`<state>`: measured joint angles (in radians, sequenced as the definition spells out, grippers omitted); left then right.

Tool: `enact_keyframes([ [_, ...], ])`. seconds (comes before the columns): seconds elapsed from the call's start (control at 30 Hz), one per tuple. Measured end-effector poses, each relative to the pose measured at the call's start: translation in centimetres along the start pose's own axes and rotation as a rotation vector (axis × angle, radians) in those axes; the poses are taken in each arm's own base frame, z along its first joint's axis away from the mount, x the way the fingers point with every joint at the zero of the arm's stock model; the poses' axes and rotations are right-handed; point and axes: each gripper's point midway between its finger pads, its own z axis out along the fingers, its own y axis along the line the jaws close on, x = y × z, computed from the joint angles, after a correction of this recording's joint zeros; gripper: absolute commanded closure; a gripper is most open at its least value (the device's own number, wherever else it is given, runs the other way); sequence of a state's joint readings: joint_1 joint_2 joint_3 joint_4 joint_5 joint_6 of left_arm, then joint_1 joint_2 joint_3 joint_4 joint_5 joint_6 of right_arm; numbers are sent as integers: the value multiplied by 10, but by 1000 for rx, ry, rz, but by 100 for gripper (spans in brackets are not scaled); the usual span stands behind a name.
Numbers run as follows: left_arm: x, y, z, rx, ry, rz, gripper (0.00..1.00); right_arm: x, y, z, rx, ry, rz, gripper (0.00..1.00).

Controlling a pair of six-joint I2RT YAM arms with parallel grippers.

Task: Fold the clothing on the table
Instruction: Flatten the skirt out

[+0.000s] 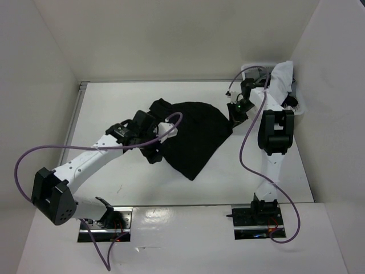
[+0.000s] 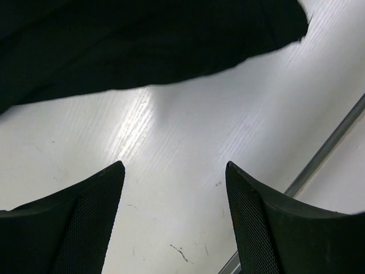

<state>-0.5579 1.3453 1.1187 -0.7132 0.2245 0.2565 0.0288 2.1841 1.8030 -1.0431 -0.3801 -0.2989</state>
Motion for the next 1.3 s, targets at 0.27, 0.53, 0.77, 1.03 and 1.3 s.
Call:
enact_keyframes([
  [0.27, 19, -30, 25, -53, 79, 153, 22, 4, 23, 2, -109, 28, 6, 25],
  [0.53, 1, -52, 55, -103, 66, 263, 23, 27, 14, -18, -111, 22, 60, 24],
  [0.77, 3, -95, 92, -52, 90, 373, 24, 47, -28, -68, -65, -75, 196, 24],
  [1.03, -10, -102, 101, -50, 37, 375, 25, 62, -16, -75, -78, -66, 204, 24],
  [1.3, 0, -122, 124, -11, 68, 440, 27, 65, -14, -76, -81, -66, 208, 23],
])
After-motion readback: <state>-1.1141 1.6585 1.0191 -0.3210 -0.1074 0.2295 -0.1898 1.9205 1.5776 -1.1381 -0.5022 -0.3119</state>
